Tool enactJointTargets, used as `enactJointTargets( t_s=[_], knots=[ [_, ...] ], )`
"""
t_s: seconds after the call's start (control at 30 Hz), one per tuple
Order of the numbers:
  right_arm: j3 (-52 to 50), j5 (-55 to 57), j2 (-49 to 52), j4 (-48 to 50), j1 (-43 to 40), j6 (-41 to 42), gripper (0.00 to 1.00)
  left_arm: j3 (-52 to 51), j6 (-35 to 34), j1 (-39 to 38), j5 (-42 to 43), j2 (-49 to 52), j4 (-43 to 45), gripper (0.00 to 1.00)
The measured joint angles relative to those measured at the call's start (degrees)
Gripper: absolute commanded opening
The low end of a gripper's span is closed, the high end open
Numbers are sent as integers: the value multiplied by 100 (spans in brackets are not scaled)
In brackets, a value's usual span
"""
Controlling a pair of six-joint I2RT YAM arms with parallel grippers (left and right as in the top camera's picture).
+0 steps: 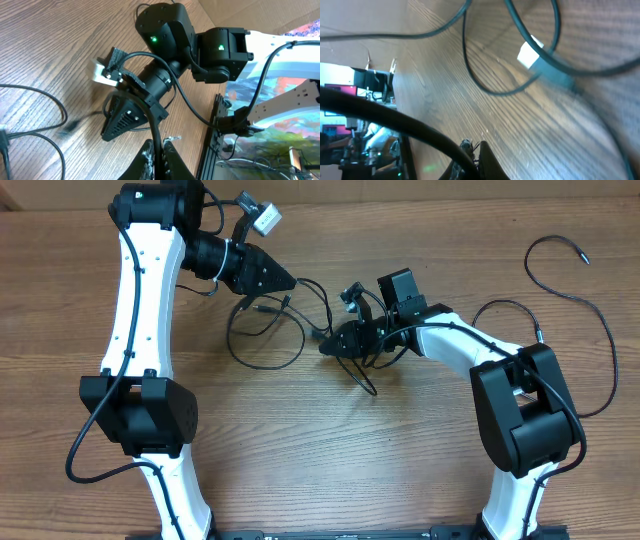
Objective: Untangle cables
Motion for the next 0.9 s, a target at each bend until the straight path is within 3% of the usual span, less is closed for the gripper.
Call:
enactJointTargets(
  t_s=[0.53, 0.77, 0.9],
  knots=[
    [0, 42, 0, -369, -258, 293, 4, 0, -79, 0, -35, 0, 92, 9],
    [2, 214, 0, -553, -284, 278, 4, -28, -815, 0, -518, 0, 625, 10],
    [0, 1198, 0, -1373, -472, 267, 4, -304, -1436, 0, -879, 0, 994, 15]
  ],
)
